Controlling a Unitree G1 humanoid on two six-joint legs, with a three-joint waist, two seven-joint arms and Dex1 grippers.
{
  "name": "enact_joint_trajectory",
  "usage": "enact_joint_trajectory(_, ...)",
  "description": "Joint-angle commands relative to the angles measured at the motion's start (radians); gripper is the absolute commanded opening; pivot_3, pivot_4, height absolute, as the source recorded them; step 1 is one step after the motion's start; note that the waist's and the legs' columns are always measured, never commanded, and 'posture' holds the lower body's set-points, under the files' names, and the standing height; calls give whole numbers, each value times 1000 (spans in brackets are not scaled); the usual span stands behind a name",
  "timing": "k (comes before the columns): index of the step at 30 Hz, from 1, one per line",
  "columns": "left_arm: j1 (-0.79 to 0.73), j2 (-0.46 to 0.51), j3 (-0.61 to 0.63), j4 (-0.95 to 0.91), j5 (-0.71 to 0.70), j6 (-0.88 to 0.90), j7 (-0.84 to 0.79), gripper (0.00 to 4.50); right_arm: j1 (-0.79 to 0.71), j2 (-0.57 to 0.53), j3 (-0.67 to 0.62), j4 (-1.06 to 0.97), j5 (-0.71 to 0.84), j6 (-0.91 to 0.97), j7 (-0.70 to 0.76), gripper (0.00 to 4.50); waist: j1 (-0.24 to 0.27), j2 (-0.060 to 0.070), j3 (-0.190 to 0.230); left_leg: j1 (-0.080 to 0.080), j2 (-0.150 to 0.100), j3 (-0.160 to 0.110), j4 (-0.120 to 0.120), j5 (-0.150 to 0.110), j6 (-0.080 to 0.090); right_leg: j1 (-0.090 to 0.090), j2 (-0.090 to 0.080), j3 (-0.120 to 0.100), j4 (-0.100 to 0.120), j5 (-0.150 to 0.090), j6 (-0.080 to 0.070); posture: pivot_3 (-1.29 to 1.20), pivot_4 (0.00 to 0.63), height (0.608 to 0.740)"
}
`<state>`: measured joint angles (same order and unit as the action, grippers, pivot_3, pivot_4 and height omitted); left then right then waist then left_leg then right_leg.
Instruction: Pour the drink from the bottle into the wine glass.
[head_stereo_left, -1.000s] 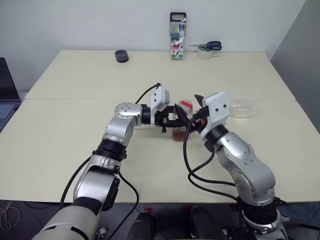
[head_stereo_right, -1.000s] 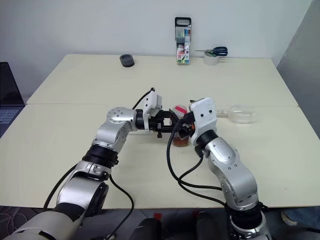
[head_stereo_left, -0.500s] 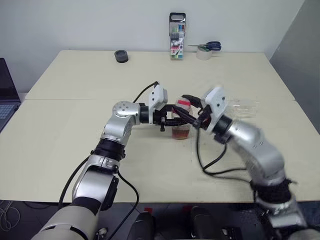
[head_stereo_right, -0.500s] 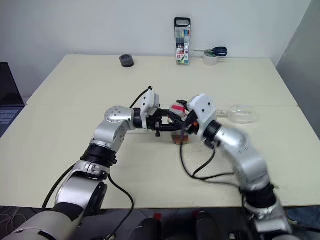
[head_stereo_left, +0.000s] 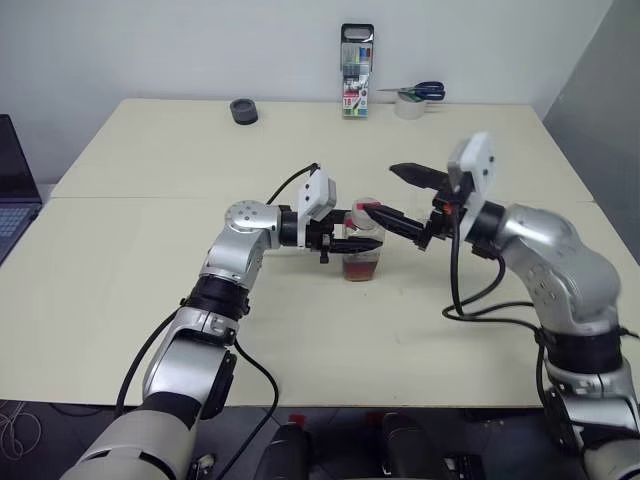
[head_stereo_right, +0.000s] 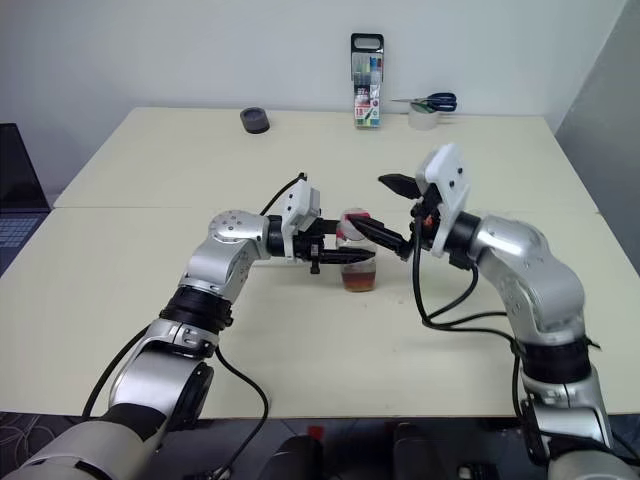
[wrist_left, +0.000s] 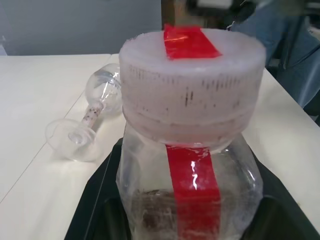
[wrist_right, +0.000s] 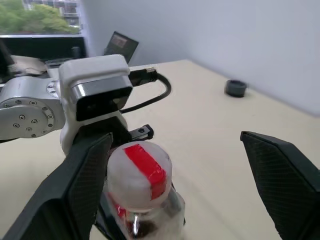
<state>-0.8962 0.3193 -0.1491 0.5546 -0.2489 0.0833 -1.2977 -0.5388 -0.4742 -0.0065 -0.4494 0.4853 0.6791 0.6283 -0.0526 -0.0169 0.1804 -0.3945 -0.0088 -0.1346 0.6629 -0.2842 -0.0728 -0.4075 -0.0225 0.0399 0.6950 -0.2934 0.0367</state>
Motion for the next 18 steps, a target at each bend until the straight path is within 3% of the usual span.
enact_joint_trajectory(1,-38,-7,16,1,4,-22,17,1866,68,54,17,-154,-55,16,-160,4284,-2,0,0,0,0,1,0,0,0,0,0,0,0,0,0,0,150,740)
enact_joint_trajectory(6,-53,-22,18,34,15,-43,28,1866,154,191,153,-231,-256,-10,-410,4284,-6,0,0,2,1,2,0,0,0,0,2,1,2,0,0,0,150,740)
enact_joint_trajectory(10,-65,-32,19,59,19,-59,31,1866,176,275,219,-225,-301,-4,-475,4284,-5,0,0,2,1,2,0,1,-1,0,2,2,2,0,0,0,150,740)
enact_joint_trajectory(18,-71,-48,18,81,26,-79,37,1866,157,373,218,-157,-369,-45,-549,4284,-5,0,0,2,0,2,0,1,-1,0,2,1,2,0,0,0,150,740)
